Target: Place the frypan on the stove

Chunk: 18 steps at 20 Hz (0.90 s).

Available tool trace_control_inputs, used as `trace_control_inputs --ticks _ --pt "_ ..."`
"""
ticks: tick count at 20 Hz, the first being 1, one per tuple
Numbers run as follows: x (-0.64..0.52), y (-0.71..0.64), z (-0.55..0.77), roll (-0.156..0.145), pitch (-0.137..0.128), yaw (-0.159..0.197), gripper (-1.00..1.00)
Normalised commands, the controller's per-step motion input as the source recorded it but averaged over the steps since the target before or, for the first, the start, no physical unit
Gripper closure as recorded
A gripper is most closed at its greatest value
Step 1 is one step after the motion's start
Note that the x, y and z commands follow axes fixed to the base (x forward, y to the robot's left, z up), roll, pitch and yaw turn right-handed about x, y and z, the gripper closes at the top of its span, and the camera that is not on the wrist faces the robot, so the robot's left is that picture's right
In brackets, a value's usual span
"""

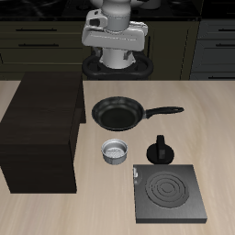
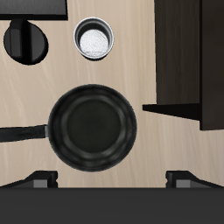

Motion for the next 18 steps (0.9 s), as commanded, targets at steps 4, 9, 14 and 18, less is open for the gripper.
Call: trace_control_inputs --ticks 4,9,14,18 --pt "-0.02 0.10 -0.01 -0.018 -0.020 -0.087 -1.00" --pt "-0.18 0.36 -0.12 0.057 0.032 -0.225 -1.00" --pt "-0.11 0.23 0.03 0.025 0.008 -0.201 -1.00" --pt "-0.14 0.23 0.06 0.024 -0.008 -0.159 -1.00"
